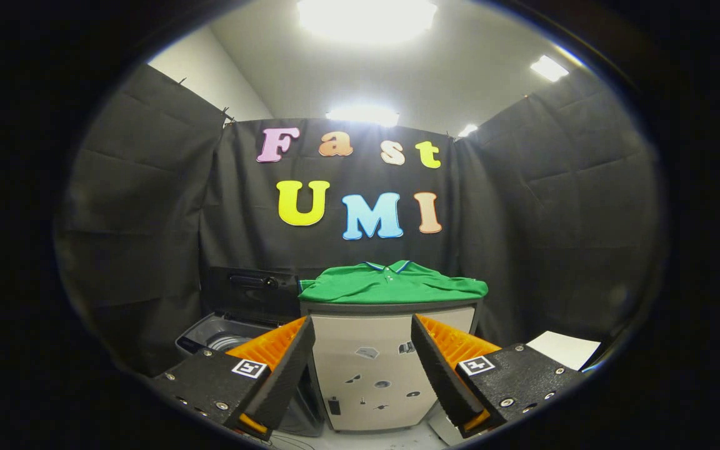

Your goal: Put the clothes into the washing machine and then close the washing machine lid.

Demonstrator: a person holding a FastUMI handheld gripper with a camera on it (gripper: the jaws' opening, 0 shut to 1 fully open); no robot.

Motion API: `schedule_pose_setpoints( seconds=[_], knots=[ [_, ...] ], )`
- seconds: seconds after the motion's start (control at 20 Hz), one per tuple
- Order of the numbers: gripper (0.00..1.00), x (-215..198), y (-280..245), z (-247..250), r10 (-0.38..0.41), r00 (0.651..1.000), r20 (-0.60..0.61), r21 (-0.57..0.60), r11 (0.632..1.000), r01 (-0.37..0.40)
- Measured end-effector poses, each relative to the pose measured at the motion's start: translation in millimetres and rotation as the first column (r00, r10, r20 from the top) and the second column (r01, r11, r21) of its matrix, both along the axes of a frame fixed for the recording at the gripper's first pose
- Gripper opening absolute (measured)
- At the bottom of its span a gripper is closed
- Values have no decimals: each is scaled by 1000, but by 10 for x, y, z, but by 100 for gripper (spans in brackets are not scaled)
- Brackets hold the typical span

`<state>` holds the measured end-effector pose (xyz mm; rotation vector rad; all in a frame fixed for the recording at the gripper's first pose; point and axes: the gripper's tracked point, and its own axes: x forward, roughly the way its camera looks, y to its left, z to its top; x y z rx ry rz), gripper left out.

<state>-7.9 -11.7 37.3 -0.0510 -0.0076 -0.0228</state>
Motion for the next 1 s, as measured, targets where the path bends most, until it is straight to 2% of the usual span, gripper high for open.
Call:
schedule_pose_setpoints(
  seconds=[0.5,1.0],
  knots=[
    [96,566,-312,479,-6,1000,18,2,1000,6],
    [96,1286,-641,633,-3,1000,-12,35,999,3]
  ],
)
